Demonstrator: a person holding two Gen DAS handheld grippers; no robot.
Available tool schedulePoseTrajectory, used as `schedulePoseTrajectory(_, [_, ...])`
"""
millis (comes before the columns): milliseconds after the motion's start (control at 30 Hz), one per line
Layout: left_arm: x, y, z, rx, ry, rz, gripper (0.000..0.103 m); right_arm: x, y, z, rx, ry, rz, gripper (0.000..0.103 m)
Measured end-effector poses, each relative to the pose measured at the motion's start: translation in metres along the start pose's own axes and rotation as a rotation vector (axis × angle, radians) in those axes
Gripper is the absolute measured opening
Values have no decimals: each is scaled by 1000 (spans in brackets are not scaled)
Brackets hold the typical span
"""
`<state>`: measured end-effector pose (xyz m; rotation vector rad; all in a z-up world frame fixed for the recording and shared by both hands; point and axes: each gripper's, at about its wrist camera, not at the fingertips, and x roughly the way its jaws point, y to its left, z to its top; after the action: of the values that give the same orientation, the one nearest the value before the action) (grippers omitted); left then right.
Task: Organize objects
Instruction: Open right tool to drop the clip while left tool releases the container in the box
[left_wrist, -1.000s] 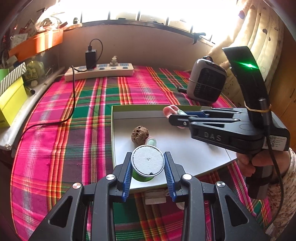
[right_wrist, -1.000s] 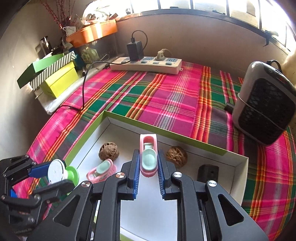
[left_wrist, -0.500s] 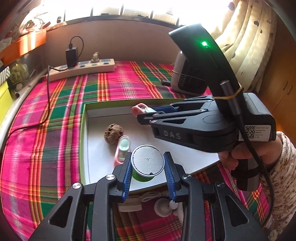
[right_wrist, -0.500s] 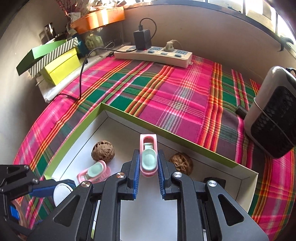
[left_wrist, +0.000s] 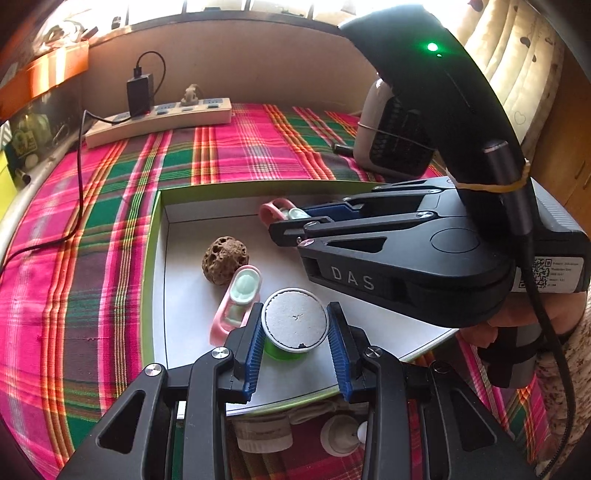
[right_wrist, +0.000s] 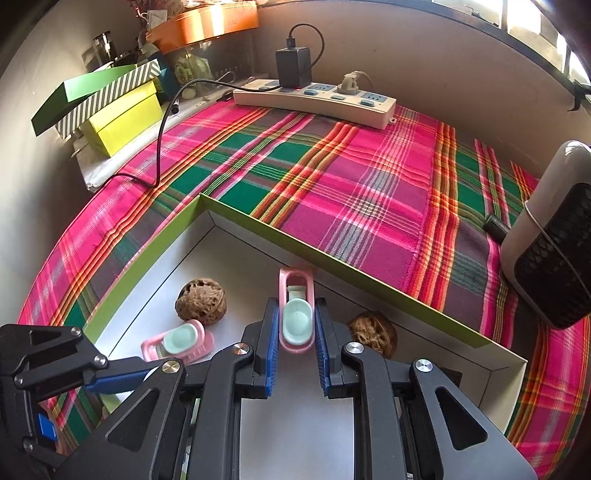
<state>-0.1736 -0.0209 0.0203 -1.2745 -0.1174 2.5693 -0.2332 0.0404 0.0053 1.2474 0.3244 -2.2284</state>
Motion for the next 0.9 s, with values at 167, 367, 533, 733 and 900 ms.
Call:
schedulePoseTrajectory(167, [1, 2, 1, -4, -5, 12, 31, 3, 3, 3, -15, 9, -3, 19])
schedulePoseTrajectory(367, [2, 4, 2, -4, -4, 15, 31, 6, 7, 6, -26, 13, -4, 19])
schedulePoseTrajectory(533, [4, 3, 2, 5, 2, 29, 31, 6, 10, 6, -36, 14, -8, 19])
schedulePoseTrajectory(733, [4, 2, 3, 9, 5, 35, 31, 7, 11, 6, -39, 16, -11, 19])
schedulePoseTrajectory(900, [5, 1, 3, 12, 9, 38, 31, 6, 13, 6, -48, 15, -16, 20])
